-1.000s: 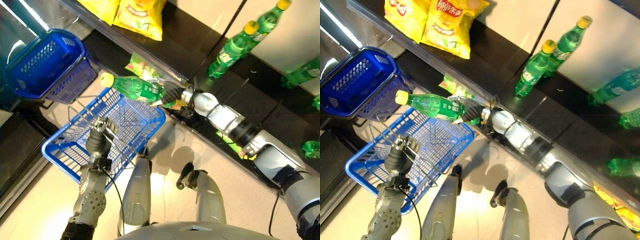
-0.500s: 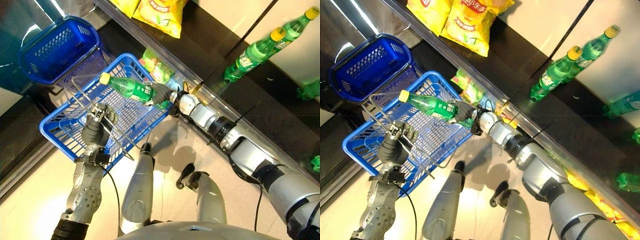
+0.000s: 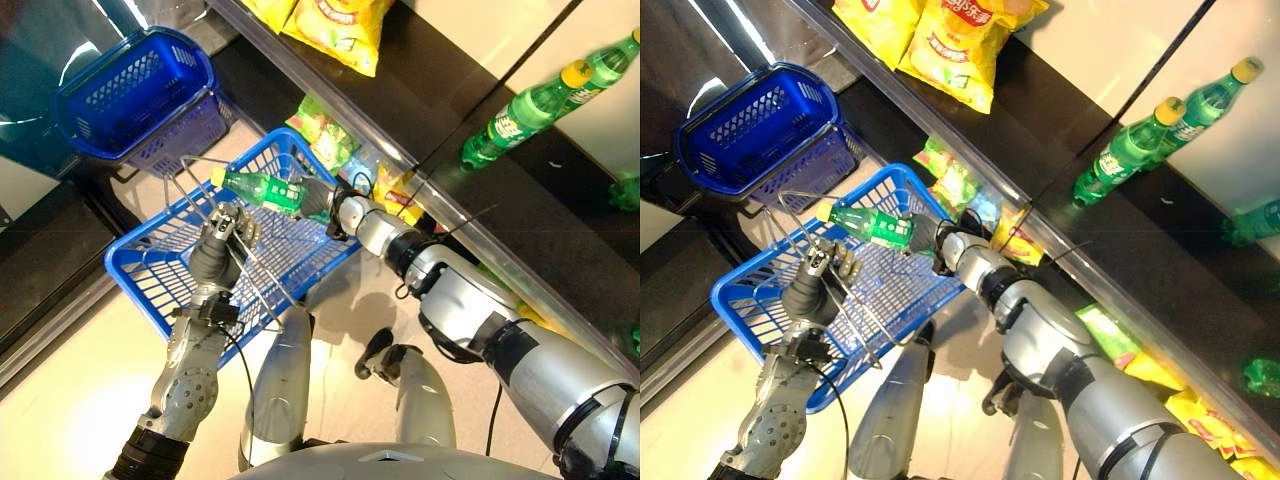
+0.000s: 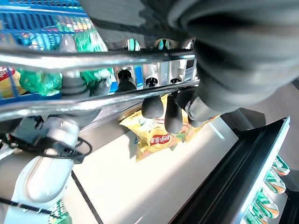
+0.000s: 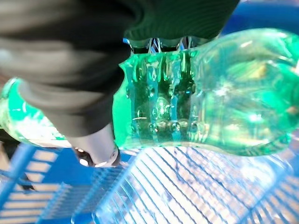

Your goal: Pick up the snacks into the basket

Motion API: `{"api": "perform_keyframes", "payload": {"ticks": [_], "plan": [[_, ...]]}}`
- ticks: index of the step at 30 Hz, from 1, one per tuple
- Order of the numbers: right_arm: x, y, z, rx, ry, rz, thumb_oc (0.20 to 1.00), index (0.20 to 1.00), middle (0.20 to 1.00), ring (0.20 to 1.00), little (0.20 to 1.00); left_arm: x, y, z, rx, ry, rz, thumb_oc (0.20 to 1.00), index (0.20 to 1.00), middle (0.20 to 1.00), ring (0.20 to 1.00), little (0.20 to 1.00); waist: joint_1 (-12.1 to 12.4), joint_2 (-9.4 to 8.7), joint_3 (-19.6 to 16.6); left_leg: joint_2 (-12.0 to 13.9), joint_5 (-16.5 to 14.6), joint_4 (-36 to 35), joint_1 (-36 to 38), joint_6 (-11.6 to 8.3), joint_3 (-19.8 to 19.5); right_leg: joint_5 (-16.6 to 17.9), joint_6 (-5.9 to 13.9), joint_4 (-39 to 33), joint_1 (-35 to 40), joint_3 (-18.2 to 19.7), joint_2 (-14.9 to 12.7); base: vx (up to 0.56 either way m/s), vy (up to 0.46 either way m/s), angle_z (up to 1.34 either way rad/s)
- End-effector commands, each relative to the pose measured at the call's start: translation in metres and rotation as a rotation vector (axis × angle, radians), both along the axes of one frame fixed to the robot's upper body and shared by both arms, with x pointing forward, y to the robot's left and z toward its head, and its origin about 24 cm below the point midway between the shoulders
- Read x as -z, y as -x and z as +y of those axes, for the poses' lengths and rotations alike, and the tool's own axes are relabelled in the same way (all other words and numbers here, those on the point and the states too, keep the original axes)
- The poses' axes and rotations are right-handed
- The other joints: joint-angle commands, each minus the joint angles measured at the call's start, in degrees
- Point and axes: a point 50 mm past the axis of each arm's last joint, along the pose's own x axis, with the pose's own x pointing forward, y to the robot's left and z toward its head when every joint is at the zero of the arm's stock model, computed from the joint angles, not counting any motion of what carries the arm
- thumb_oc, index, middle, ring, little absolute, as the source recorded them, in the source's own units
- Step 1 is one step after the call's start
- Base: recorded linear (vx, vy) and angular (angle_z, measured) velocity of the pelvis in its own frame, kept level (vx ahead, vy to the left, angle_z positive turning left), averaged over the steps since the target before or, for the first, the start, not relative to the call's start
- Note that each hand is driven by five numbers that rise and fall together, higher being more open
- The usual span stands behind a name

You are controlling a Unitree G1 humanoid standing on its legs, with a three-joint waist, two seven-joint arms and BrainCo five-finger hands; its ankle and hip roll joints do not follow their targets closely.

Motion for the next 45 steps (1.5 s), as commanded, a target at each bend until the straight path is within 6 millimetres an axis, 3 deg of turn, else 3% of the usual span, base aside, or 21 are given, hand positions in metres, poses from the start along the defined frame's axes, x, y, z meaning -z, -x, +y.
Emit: {"api": "perform_keyframes", "payload": {"ticks": [1,9,13,14,15,24,33,39,45], "plan": [[-0.049,0.003,0.039,-0.070,-0.151,-0.107,0.200,0.200,0.200,0.200,0.200,-0.065,0.015,-0.031,0.179,0.060,-0.341,0.200,0.200,0.200,0.200,0.200,0.3,2.88,-3.7,-2.5,0.9,-0.6,-0.8,4.33,2.3,8.3,3.07,-1.4,-3.0,0.3,0.8,0.00,0.000,0.00],[-0.035,-0.002,0.022,0.009,-0.185,-0.068,0.200,0.200,0.200,0.200,0.200,-0.083,0.013,-0.049,0.257,0.091,-0.422,0.200,0.200,0.200,0.200,0.200,1.1,4.34,-3.6,-3.2,1.1,-0.8,-1.1,4.49,1.5,7.8,3.47,-0.4,-3.2,-0.3,0.2,0.01,0.008,0.11],[-0.018,-0.003,0.010,0.024,-0.062,-0.080,0.200,0.200,0.200,0.200,0.200,-0.090,0.012,-0.056,0.287,0.098,-0.452,0.200,0.200,0.200,0.200,0.200,1.8,4.91,-3.2,-3.5,1.1,-0.6,-1.5,4.52,1.2,7.8,3.74,-0.2,-3.5,-0.7,-0.1,0.00,-0.010,0.06],[-0.001,-0.003,-0.004,0.038,0.055,-0.076,0.200,0.200,0.200,0.200,0.200,-0.096,0.012,-0.063,0.318,0.116,-0.480,0.200,0.200,0.200,0.200,0.200,2.4,5.48,-2.9,-3.7,1.2,-0.4,-2.0,4.52,0.8,7.7,3.91,-0.1,-3.4,-1.2,-0.4,0.00,-0.028,0.07],[0.003,-0.003,-0.006,0.033,0.085,-0.081,0.200,0.200,0.200,0.200,0.200,-0.098,0.013,-0.065,0.330,0.125,-0.489,0.200,0.200,0.200,0.200,0.200,2.4,5.68,-2.8,-3.9,1.3,-0.3,-2.2,4.52,0.5,7.7,3.93,0.1,-3.5,-1.5,-0.6,0.00,-0.027,0.13],[0.024,-0.002,-0.026,0.035,0.257,-0.101,0.200,0.200,0.200,0.200,0.200,-0.113,0.018,-0.085,0.439,0.182,-0.546,0.200,0.200,0.200,0.200,0.200,3.2,7.45,-3.2,-4.7,1.4,-0.1,-3.4,4.60,-0.6,6.8,4.06,0.9,-4.3,-2.6,-1.4,0.01,0.000,0.17],[0.006,-0.007,-0.024,-0.007,0.351,-0.237,0.200,0.200,0.200,0.200,0.200,-0.119,0.020,-0.093,0.480,0.228,-0.556,0.200,0.200,0.200,0.200,0.200,3.2,7.99,-3.0,-5.0,1.6,0.2,-4.3,4.63,-0.9,6.5,4.07,1.9,-5.2,-3.0,-2.0,0.00,0.008,0.06],[-0.015,-0.005,0.000,-0.160,0.541,-0.413,0.200,0.200,0.200,0.200,0.200,-0.116,0.021,-0.098,0.519,0.252,-0.530,0.200,0.200,0.200,0.200,0.200,3.1,7.82,-3.2,-5.3,1.3,0.9,-5.1,4.58,-1.1,6.1,3.94,2.4,-5.8,-3.1,-2.2,0.00,0.000,0.00],[-0.009,-0.003,0.001,-0.183,0.600,-0.404,0.200,0.200,0.200,0.200,0.200,-0.116,0.020,-0.101,0.538,0.268,-0.520,0.200,0.200,0.200,0.200,0.200,3.3,8.01,-3.3,-5.5,1.3,0.8,-5.4,4.63,-1.3,5.9,3.92,2.7,-6.1,-3.3,-2.3,0.00,0.000,0.02]]}}
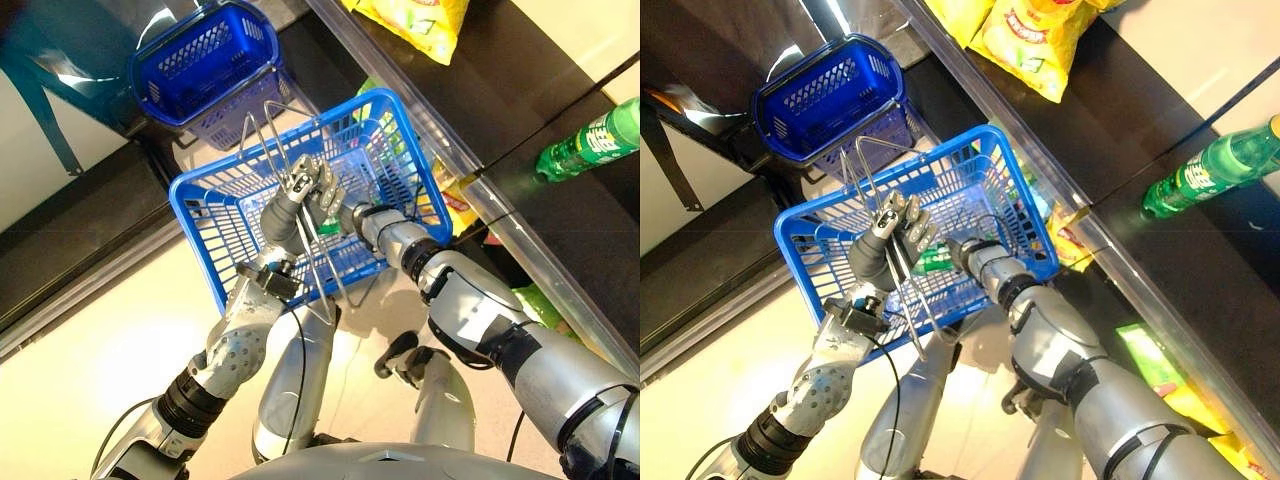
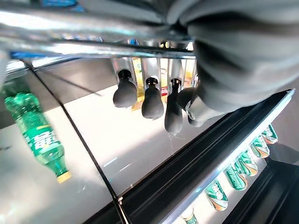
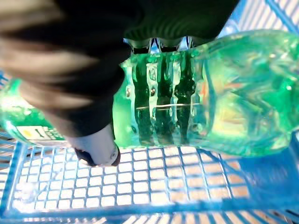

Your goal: Pick up the snacks into the basket

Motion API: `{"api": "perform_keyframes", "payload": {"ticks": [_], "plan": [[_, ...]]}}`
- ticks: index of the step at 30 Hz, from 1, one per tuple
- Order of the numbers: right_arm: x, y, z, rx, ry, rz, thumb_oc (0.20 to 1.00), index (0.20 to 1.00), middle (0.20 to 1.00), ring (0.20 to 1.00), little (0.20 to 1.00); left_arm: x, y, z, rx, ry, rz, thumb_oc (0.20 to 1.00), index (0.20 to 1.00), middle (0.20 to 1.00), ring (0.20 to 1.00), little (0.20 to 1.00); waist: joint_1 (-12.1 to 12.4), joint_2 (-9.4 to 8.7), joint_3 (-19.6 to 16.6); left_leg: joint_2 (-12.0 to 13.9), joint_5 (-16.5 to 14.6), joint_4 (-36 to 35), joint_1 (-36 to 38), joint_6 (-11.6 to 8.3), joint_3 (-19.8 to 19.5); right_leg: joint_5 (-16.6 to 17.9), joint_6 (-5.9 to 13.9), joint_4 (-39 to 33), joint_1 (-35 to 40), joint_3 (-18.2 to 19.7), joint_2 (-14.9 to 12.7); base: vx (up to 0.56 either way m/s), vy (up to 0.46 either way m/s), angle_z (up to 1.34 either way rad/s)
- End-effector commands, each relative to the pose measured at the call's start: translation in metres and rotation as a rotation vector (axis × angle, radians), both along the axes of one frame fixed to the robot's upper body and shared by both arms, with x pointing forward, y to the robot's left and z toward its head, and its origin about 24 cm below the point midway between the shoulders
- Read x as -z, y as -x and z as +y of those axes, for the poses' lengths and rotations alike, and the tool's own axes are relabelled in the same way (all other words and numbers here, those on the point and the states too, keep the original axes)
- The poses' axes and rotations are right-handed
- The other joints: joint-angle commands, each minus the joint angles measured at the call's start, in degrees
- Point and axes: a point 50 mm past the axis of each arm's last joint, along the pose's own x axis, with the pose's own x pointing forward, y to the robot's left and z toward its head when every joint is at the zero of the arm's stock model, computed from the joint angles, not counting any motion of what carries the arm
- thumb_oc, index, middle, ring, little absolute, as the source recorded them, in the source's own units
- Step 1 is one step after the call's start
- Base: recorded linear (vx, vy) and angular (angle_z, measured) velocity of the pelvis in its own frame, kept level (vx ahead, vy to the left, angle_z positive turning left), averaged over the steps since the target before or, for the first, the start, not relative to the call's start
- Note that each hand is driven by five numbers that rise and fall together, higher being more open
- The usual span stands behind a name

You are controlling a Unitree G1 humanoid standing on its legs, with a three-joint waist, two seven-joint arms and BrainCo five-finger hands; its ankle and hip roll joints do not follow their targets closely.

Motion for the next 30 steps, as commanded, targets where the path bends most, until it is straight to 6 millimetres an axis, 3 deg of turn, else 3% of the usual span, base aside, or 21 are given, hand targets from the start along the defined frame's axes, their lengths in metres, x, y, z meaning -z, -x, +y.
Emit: {"api": "perform_keyframes", "payload": {"ticks": [1,5,7,13,15,16,30], "plan": [[-0.028,0.000,0.030,-0.099,-0.009,-0.072,0.200,0.200,0.200,0.200,0.200,-0.061,0.033,-0.013,0.135,0.188,-0.318,0.200,0.200,0.200,0.200,0.200,0.3,3.60,-4.4,-1.5,-0.4,0.3,-1.7,4.72,2.8,9.2,3.13,-1.1,-5.3,0.0,0.9,0.00,0.000,0.00],[-0.014,-0.003,0.012,-0.017,-0.013,-0.014,0.200,0.200,0.200,0.200,0.200,-0.063,0.035,-0.015,0.153,0.187,-0.323,0.200,0.200,0.200,0.200,0.200,0.7,4.06,-4.4,-1.7,-0.3,0.4,-2.1,4.78,2.6,9.1,3.29,-0.7,-5.6,-0.1,0.6,0.00,-0.006,0.06],[-0.003,-0.004,-0.007,0.059,-0.017,0.023,0.200,0.200,0.200,0.200,0.200,-0.064,0.036,-0.016,0.170,0.184,-0.331,0.200,0.200,0.200,0.200,0.200,1.1,4.52,-4.5,-1.9,-0.1,0.2,-2.3,4.82,2.3,9.1,3.40,-0.6,-5.6,-0.4,0.3,0.01,0.003,0.10],[0.000,-0.008,-0.024,0.128,-0.027,0.040,0.200,0.200,0.200,0.200,0.200,-0.065,0.036,-0.020,0.184,0.183,-0.335,0.200,0.200,0.200,0.200,0.200,1.3,4.84,-4.6,-2.0,0.2,0.0,-2.5,4.75,2.1,8.8,3.32,0.0,-5.5,-0.8,0.0,0.01,-0.006,0.09],[-0.002,-0.009,-0.026,0.137,-0.025,0.030,0.545,0.545,0.545,0.545,0.545,-0.066,0.035,-0.020,0.183,0.184,-0.335,0.200,0.200,0.200,0.200,0.200,1.3,4.81,-4.7,-2.0,0.1,0.1,-2.6,4.75,2.2,8.7,3.26,0.0,-5.7,-0.9,-0.1,0.00,0.000,0.00],[-0.002,-0.009,-0.027,0.139,-0.024,0.025,1.000,1.000,1.000,1.000,1.000,-0.066,0.035,-0.021,0.184,0.185,-0.336,0.200,0.200,0.200,0.200,0.200,1.2,4.82,-4.7,-2.0,0.0,0.2,-2.6,4.75,2.2,8.7,3.27,0.0,-5.7,-0.9,-0.1,0.00,0.000,0.00],[0.000,-0.011,-0.042,0.173,-0.005,0.009,1.000,1.000,1.000,1.000,1.000,-0.064,0.032,-0.024,0.181,0.179,-0.329,0.200,0.200,0.200,0.200,0.200,0.3,4.52,-5.4,-1.9,-0.2,0.2,-2.6,4.82,2.4,8.6,3.30,0.4,-6.2,-0.7,-0.2,0.00,0.000,0.00]]}}
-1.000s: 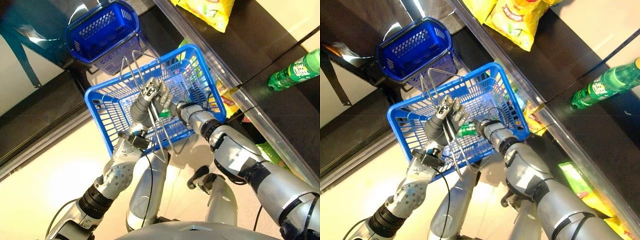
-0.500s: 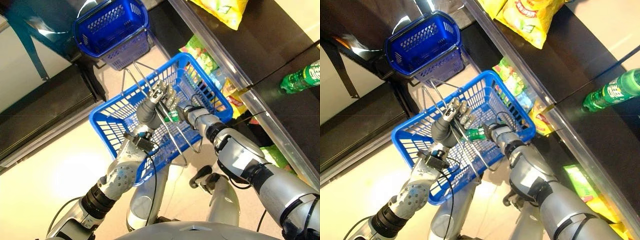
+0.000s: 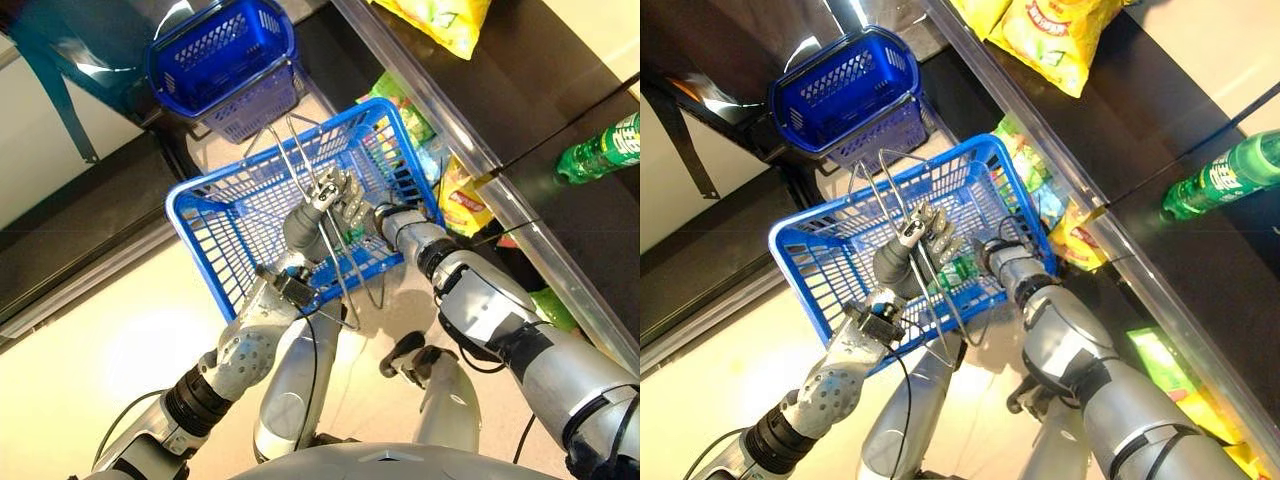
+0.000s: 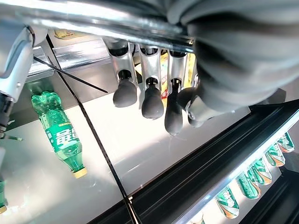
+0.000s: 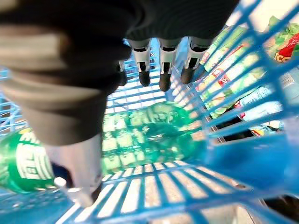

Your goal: Pick up the snacks into the basket

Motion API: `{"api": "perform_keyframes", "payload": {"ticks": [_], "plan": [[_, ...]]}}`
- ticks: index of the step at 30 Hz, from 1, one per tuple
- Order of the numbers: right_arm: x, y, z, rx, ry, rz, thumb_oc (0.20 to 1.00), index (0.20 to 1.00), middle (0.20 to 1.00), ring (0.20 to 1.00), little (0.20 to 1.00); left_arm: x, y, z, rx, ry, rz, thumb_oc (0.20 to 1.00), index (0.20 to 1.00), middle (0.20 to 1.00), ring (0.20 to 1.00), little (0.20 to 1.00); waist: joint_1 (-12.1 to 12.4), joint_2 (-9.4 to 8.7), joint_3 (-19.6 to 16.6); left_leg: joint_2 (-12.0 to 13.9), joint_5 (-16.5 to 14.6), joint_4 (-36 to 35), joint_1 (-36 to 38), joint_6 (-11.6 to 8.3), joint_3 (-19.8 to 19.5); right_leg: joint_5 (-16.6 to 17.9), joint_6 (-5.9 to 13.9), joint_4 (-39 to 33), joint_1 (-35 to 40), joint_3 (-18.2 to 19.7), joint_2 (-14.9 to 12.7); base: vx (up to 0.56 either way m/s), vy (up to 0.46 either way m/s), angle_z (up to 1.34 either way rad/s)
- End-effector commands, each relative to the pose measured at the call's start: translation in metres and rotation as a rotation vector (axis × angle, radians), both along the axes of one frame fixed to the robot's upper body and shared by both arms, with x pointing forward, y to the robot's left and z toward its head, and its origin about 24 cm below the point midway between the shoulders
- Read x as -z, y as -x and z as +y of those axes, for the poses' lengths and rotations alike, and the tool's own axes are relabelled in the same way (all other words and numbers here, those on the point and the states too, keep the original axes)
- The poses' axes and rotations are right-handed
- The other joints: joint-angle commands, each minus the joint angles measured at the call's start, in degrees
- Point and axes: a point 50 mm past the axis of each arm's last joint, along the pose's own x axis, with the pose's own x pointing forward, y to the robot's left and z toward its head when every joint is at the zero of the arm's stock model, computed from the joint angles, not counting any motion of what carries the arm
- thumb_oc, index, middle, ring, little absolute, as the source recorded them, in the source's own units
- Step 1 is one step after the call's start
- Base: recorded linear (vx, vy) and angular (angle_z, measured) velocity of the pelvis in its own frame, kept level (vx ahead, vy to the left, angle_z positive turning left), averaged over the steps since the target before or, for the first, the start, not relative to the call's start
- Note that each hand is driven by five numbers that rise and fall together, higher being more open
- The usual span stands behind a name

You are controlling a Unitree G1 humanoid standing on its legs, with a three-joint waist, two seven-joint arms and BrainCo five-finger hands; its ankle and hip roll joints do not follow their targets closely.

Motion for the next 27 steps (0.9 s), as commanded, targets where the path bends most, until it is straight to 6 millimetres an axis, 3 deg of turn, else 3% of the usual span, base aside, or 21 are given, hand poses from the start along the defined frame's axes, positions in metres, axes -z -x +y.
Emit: {"api": "perform_keyframes", "payload": {"ticks": [1,15,18,19,20,23,24,25,26,27], "plan": [[-0.012,-0.004,0.006,-0.008,-0.006,-0.038,1.000,1.000,1.000,1.000,1.000,-0.068,0.029,-0.008,0.103,0.219,-0.350,0.200,0.200,0.200,0.200,0.200,0.2,3.92,-5.3,-0.4,-1.4,0.3,-0.7,4.66,3.2,9.3,3.19,-1.3,-4.5,-0.2,1.3,0.00,0.000,0.00],[-0.015,-0.006,0.002,0.036,-0.123,-0.059,1.000,1.000,1.000,1.000,1.000,-0.068,0.027,-0.007,0.084,0.224,-0.356,0.200,0.200,0.200,0.200,0.200,-0.7,3.61,-6.3,-0.4,-1.6,-0.1,-0.3,4.97,3.7,10.1,3.50,-2.0,-4.3,0.3,1.3,0.00,0.005,0.00],[-0.033,-0.011,0.005,0.090,-0.403,-0.104,1.000,1.000,1.000,1.000,1.000,-0.069,0.024,0.000,0.025,0.230,-0.358,0.200,0.200,0.200,0.200,0.200,-1.3,3.37,-6.6,-0.3,-1.4,-0.2,-0.2,5.06,3.9,10.4,3.50,-2.2,-4.3,0.6,1.3,0.00,0.027,0.00],[-0.033,-0.011,0.005,0.090,-0.403,-0.104,1.000,1.000,1.000,1.000,1.000,-0.069,0.024,0.000,0.025,0.230,-0.358,0.200,0.200,0.200,0.200,0.200,-1.3,3.36,-6.5,-0.3,-1.4,-0.2,-0.2,5.06,4.0,10.4,3.50,-2.2,-4.3,0.6,1.3,0.01,0.034,-0.01],[-0.043,-0.012,0.009,0.113,-0.568,-0.120,1.000,1.000,1.000,1.000,1.000,-0.070,0.023,0.007,-0.018,0.230,-0.369,0.200,0.200,0.200,0.200,0.200,-1.9,3.05,-6.5,-0.2,-1.3,-0.3,0.1,5.08,4.2,10.5,3.42,-2.3,-4.2,0.8,1.4,0.02,0.042,-0.01],[-0.053,-0.011,0.018,0.089,-0.734,-0.136,1.000,1.000,1.000,1.000,1.000,-0.071,0.020,0.015,-0.079,0.227,-0.380,0.200,0.200,0.200,0.200,0.200,-2.7,2.53,-6.4,0.1,-1.3,-0.6,0.7,5.10,4.7,10.9,3.37,-2.8,-4.0,1.3,1.6,0.02,0.044,-0.03],[-0.065,-0.004,0.032,0.002,-0.884,-0.150,1.000,1.000,1.000,1.000,1.000,-0.071,0.019,0.029,-0.167,0.225,-0.388,0.200,0.200,0.200,0.200,0.200,-3.8,1.57,-6.1,0.4,-1.4,-1.1,1.4,5.14,5.3,11.2,3.30,-3.4,-3.6,2.0,2.1,0.02,0.055,-0.10],[-0.065,-0.004,0.032,0.002,-0.884,-0.150,1.000,1.000,1.000,1.000,1.000,-0.071,0.019,0.029,-0.167,0.225,-0.388,0.200,0.200,0.200,0.200,0.200,-3.8,1.57,-6.1,0.4,-1.4,-1.1,1.4,5.14,5.3,11.2,3.30,-3.4,-3.6,2.0,2.1,0.02,0.066,-0.14],[-0.073,0.003,0.035,-0.057,-1.001,-0.168,1.000,1.000,1.000,1.000,1.000,-0.070,0.018,0.038,-0.222,0.223,-0.387,0.200,0.200,0.200,0.200,0.200,-4.8,0.99,-5.8,0.6,-1.5,-1.0,1.7,5.15,5.8,11.6,3.32,-3.5,-3.6,2.6,2.3,0.01,0.052,-0.26],[-0.074,0.022,0.026,-0.138,-1.135,-0.176,1.000,1.000,1.000,1.000,1.000,-0.063,0.016,0.051,-0.309,0.210,-0.360,0.200,0.200,0.200,0.200,0.200,-6.5,-0.17,-5.3,1.0,-1.8,-0.9,2.2,5.20,6.4,11.9,3.33,-4.0,-3.1,3.1,2.4,0.01,0.056,-0.33]]}}
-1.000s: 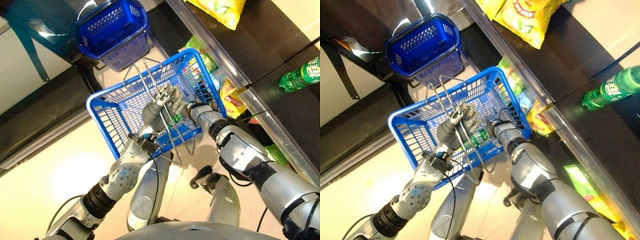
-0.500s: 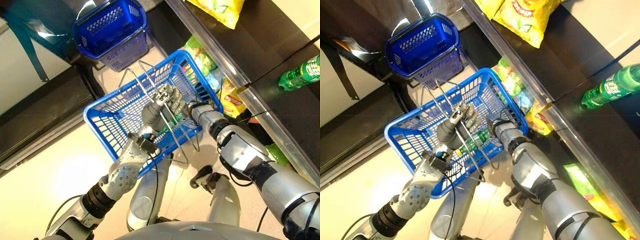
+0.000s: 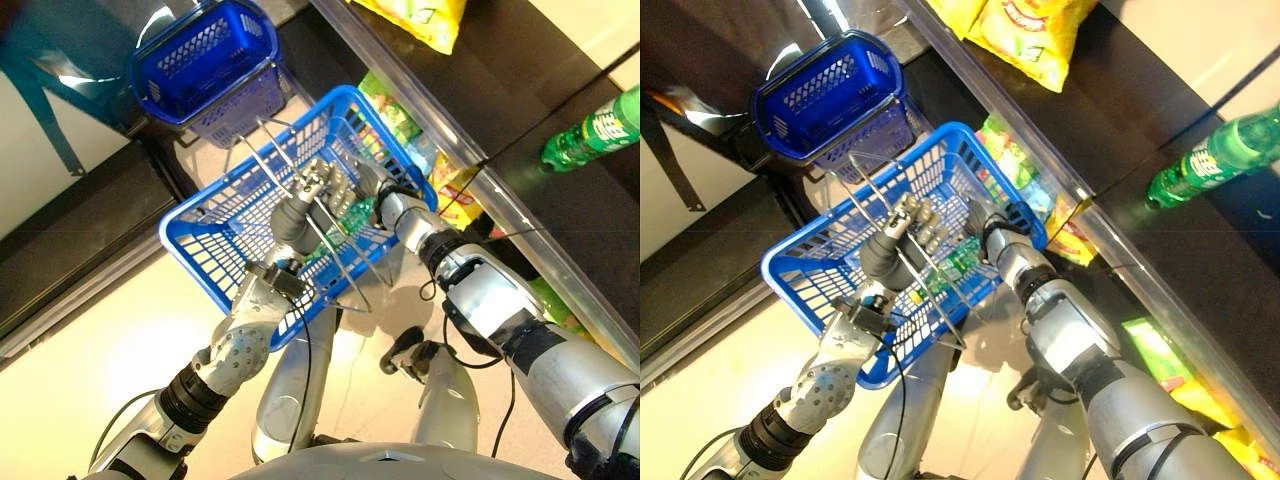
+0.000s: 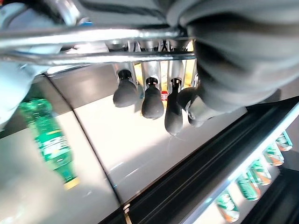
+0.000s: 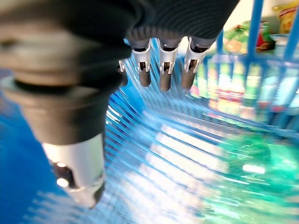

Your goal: Pick up the snacks into the basket

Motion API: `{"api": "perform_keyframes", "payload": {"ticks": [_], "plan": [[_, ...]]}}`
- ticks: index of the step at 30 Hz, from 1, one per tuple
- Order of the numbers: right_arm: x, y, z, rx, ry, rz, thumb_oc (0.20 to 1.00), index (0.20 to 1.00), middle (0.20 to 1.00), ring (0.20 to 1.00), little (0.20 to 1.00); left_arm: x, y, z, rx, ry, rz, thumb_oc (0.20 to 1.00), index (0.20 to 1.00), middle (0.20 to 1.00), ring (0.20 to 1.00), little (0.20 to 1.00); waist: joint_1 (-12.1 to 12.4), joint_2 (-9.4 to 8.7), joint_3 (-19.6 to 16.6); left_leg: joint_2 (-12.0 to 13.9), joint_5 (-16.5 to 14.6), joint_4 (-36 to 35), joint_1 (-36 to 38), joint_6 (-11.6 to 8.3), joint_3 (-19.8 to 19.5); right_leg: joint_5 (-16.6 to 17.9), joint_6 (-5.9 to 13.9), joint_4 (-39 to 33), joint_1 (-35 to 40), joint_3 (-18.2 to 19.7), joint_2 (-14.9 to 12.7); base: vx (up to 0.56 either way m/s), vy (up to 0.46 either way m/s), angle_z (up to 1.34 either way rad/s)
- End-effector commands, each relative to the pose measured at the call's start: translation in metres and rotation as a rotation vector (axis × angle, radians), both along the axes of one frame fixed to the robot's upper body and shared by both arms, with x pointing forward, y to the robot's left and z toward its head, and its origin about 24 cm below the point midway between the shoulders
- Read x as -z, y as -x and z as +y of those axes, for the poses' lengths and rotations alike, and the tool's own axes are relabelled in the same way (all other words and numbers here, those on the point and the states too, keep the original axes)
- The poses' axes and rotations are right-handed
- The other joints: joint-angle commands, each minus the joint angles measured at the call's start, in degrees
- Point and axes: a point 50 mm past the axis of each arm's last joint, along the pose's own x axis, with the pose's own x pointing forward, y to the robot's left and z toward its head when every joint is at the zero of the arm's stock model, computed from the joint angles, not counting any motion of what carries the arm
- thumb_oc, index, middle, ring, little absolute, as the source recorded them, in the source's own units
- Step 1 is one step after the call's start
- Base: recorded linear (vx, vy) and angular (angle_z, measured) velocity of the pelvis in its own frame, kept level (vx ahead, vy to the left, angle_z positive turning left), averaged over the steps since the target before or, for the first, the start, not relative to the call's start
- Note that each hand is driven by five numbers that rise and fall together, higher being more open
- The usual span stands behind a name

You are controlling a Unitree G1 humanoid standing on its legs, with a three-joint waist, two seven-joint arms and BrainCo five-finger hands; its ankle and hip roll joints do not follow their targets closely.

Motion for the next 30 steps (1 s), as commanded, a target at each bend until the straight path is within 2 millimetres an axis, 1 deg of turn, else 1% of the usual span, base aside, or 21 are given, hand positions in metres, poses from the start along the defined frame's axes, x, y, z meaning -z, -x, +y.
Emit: {"api": "perform_keyframes", "payload": {"ticks": [1,3,4,5,6,7,8,10,11,13,18,19,20,21,22,23,24,25,26,29,30], "plan": [[-0.004,0.033,-0.007,-0.147,-0.307,-0.071,1.000,1.000,1.000,1.000,1.000,-0.049,0.028,0.024,-0.160,0.136,-0.336,0.200,0.200,0.200,0.200,0.200,-2.4,-0.40,-5.1,-0.8,-2.0,-1.4,2.3,4.83,4.1,10.3,3.61,-2.8,-2.4,2.2,1.9,0.02,0.031,-0.48],[0.005,0.055,-0.021,-0.203,-0.382,-0.068,1.000,1.000,1.000,1.000,1.000,-0.042,0.027,0.036,-0.218,0.130,-0.312,0.200,0.200,0.200,0.200,0.200,-3.6,-1.10,-5.1,-0.5,-2.3,-1.3,2.8,4.90,4.3,10.2,3.65,-3.0,-1.7,2.2,1.8,0.02,0.008,-0.36],[0.005,0.055,-0.021,-0.202,-0.381,-0.067,1.000,1.000,1.000,1.000,1.000,-0.042,0.027,0.036,-0.218,0.130,-0.311,0.200,0.200,0.200,0.200,0.200,-3.6,-1.08,-5.2,-0.5,-2.3,-1.3,2.8,4.90,4.3,10.2,3.65,-3.0,-1.7,2.2,1.8,0.02,0.007,-0.20],[0.004,0.067,-0.029,-0.227,-0.416,-0.086,1.000,1.000,1.000,1.000,1.000,-0.038,0.027,0.042,-0.253,0.119,-0.295,0.200,0.200,0.200,0.200,0.200,-4.2,-1.48,-5.3,-0.4,-2.3,-1.2,3.1,4.93,4.4,10.2,3.74,-3.1,-1.4,2.2,1.8,0.04,0.023,-0.31],[0.001,0.084,-0.054,-0.236,-0.405,-0.137,1.000,1.000,1.000,1.000,1.000,-0.030,0.027,0.055,-0.317,0.100,-0.268,0.200,0.200,0.200,0.200,0.200,-5.2,-2.12,-5.6,-0.3,-2.5,-1.5,3.9,4.93,4.6,10.2,3.84,-3.8,-0.6,2.5,1.9,0.04,0.023,-0.23],[0.001,0.085,-0.054,-0.235,-0.404,-0.136,1.000,1.000,1.000,1.000,1.000,-0.029,0.027,0.055,-0.317,0.101,-0.268,0.200,0.200,0.200,0.200,0.200,-5.2,-2.09,-5.6,-0.3,-2.5,-1.5,3.9,4.93,4.6,10.2,3.85,-3.8,-0.5,2.5,1.9,0.04,0.035,-0.22],[-0.001,0.097,-0.071,-0.228,-0.379,-0.171,1.000,1.000,1.000,1.000,1.000,-0.025,0.026,0.066,-0.368,0.087,-0.251,0.200,0.200,0.200,0.200,0.200,-5.9,-2.50,-6.0,-0.2,-2.6,-1.6,4.5,4.91,4.7,10.3,4.00,-4.2,-0.1,2.7,1.9,0.03,0.022,-0.07],[0.000,0.101,-0.077,-0.225,-0.375,-0.173,1.000,1.000,1.000,1.000,1.000,-0.022,0.026,0.070,-0.393,0.075,-0.242,0.200,0.200,0.200,0.200,0.200,-6.2,-2.62,-6.2,-0.1,-2.7,-1.9,5.0,4.86,4.8,10.3,4.04,-4.6,0.5,2.7,2.0,0.03,0.020,-0.08],[0.000,0.109,-0.088,-0.216,-0.374,-0.179,1.000,1.000,1.000,1.000,1.000,-0.014,0.025,0.078,-0.443,0.066,-0.210,0.200,0.200,0.200,0.200,0.200,-6.8,-2.96,-6.7,0.0,-2.7,-2.4,6.0,4.82,4.8,10.4,4.09,-5.4,1.5,2.8,2.2,0.04,0.019,-0.07],[0.003,0.115,-0.098,-0.194,-0.398,-0.172,1.000,1.000,1.000,1.000,1.000,-0.007,0.024,0.085,-0.480,0.045,-0.184,0.200,0.200,0.200,0.200,0.200,-7.3,-3.22,-7.2,0.2,-2.6,-3.2,7.5,4.75,4.9,10.7,4.22,-6.6,3.2,2.7,2.4,0.04,0.020,-0.05],[0.018,0.119,-0.108,-0.146,-0.465,-0.119,1.000,1.000,1.000,1.000,1.000,0.010,0.021,0.094,-0.538,0.045,-0.113,0.200,0.200,0.200,0.200,0.200,-8.0,-3.70,-7.8,0.6,-2.2,-6.0,11.6,4.45,5.2,11.7,4.56,-10.5,7.9,2.5,3.2,0.05,0.003,-0.10],[0.021,0.120,-0.108,-0.143,-0.478,-0.105,1.000,1.000,1.000,1.000,1.000,0.015,0.019,0.098,-0.561,0.041,-0.088,0.200,0.200,0.200,0.200,0.200,-8.1,-3.80,-8.0,0.7,-2.0,-6.8,12.8,4.33,5.2,11.9,4.60,-11.7,9.3,2.4,3.4,0.08,0.009,-0.07],[0.029,0.122,-0.111,-0.127,-0.509,-0.069,1.000,1.000,1.000,1.000,1.000,0.028,0.018,0.104,-0.600,0.034,-0.031,0.200,0.200,0.200,0.200,0.200,-8.5,-3.95,-8.5,0.9,-1.4,-9.6,15.9,4.02,5.5,12.8,4.87,-15.1,12.8,2.3,3.8,0.08,0.010,-0.06],[0.029,0.122,-0.111,-0.127,-0.509,-0.070,1.000,1.000,1.000,1.000,1.000,0.028,0.018,0.104,-0.600,0.035,-0.032,0.200,0.200,0.200,0.200,0.200,-8.6,-3.94,-8.6,0.9,-1.0,-10.0,16.0,4.03,5.5,13.1,4.84,-15.5,12.9,2.2,3.8,0.12,0.022,-0.12],[0.038,0.124,-0.113,-0.122,-0.570,-0.018,1.000,1.000,1.000,1.000,1.000,0.041,0.016,0.109,-0.635,0.034,0.026,0.200,0.200,0.200,0.200,0.200,-8.9,-4.03,-8.9,0.9,-0.7,-11.9,18.7,3.74,5.9,13.9,5.07,-18.2,15.9,2.4,4.2,0.05,0.017,-0.14],[0.038,0.124,-0.113,-0.122,-0.571,-0.019,1.000,1.000,1.000,1.000,1.000,0.041,0.016,0.109,-0.635,0.034,0.026,0.200,0.200,0.200,0.200,0.200,-8.9,-4.03,-8.9,0.8,-0.4,-12.3,18.8,3.75,5.9,14.1,5.05,-18.5,15.9,2.3,4.2,0.09,0.024,-0.16],[0.044,0.126,-0.114,-0.110,-0.609,0.011,1.000,1.000,1.000,1.000,1.000,0.049,0.016,0.111,-0.655,0.032,0.062,0.200,0.200,0.200,0.200,0.200,-9.1,-4.06,-9.2,0.9,0.1,-13.8,20.3,3.61,6.1,14.6,5.23,-20.1,17.7,2.2,4.4,0.09,0.046,-0.14],[0.058,0.129,-0.116,-0.088,-0.684,0.076,1.000,1.000,1.000,1.000,1.000,0.065,0.016,0.116,-0.692,0.034,0.133,0.200,0.200,0.200,0.200,0.200,-9.6,-3.97,-10.2,0.7,1.1,-17.3,23.2,3.50,6.5,16.0,5.58,-23.9,20.3,2.5,4.7,0.10,0.044,-0.09],[0.058,0.129,-0.116,-0.088,-0.684,0.076,1.000,1.000,1.000,1.000,1.000,0.065,0.016,0.116,-0.692,0.034,0.133,0.200,0.200,0.200,0.200,0.200,-9.6,-3.96,-10.2,0.7,1.2,-17.5,23.5,3.50,6.5,16.1,5.59,-24.1,20.5,2.5,4.7,0.10,0.059,-0.12],[0.078,0.136,-0.112,-0.084,-0.738,0.182,1.000,1.000,1.000,1.000,1.000,0.089,0.018,0.125,-0.751,0.021,0.239,0.200,0.200,0.200,0.200,0.200,-10.2,-3.74,-11.4,0.0,2.8,-23.2,28.4,3.63,7.4,18.6,6.16,-29.6,24.4,3.6,5.3,0.10,0.084,-0.13],[0.091,0.139,-0.112,-0.075,-0.767,0.248,1.000,1.000,1.000,1.000,1.000,0.104,0.020,0.127,-0.775,0.024,0.299,0.200,0.200,0.200,0.200,0.200,-10.6,-3.40,-12.6,-0.8,3.7,-26.9,31.2,3.82,8.3,20.5,6.75,-32.9,25.9,4.4,5.5,0.09,0.102,-0.28]]}}
